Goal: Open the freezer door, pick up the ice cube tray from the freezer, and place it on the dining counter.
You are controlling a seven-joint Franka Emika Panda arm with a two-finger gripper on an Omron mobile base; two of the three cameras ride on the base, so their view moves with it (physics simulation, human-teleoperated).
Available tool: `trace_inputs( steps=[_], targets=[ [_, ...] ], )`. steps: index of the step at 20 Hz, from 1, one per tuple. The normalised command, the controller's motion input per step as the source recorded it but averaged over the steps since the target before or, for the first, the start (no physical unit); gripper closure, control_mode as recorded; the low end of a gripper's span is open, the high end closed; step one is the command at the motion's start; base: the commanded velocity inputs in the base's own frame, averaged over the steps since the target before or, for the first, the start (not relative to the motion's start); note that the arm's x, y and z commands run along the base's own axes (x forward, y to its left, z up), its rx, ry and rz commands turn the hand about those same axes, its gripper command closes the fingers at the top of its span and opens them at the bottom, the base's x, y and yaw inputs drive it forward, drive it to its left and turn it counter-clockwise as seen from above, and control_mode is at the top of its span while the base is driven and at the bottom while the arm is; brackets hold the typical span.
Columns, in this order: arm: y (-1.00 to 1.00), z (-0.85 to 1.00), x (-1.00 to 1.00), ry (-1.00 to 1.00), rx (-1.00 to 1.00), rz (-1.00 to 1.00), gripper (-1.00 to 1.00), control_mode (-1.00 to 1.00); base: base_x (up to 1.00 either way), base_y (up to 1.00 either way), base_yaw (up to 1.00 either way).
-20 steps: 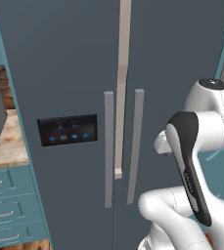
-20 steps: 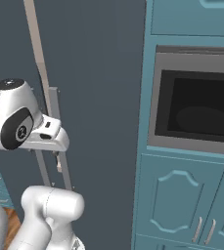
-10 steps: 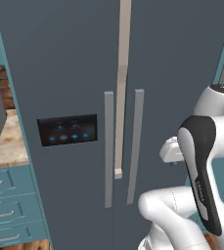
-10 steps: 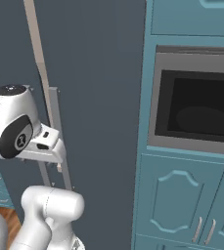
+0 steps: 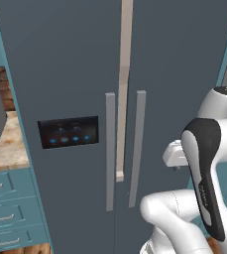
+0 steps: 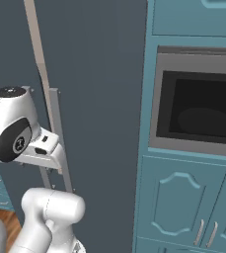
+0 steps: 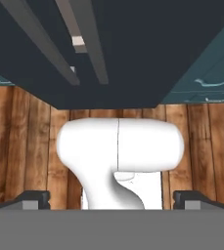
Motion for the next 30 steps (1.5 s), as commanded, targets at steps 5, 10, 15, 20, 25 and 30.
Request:
trace_inputs(
  steps=[5,10,15,20,25,30],
  targets=[
    [0.00,0.00,-0.01,-0.03,0.00,-0.06,-1.00,-1.00,0.00,0.00,0.00],
    [0.00,0.00,-0.01,-0.01,0.00,-0.02,-1.00,-1.00,0.00,0.00,0.00],
    [0.00,0.00,0.00,0.00,0.00,0.00,-1.00,-1.00,0.00,0.00,0.00],
    [0.00,0.00,0.00,0.00,0.00,0.00,-1.00,-1.00,0.00,0.00,0.00],
    [0.00,0.00,0.00,0.00,0.00,0.00,-1.00,-1.00,0.00,0.00,0.00],
    [0.00,0.00,0.00,0.00,0.00,0.00,-1.00,1.00,-0.03,0.00,0.00]
  ],
)
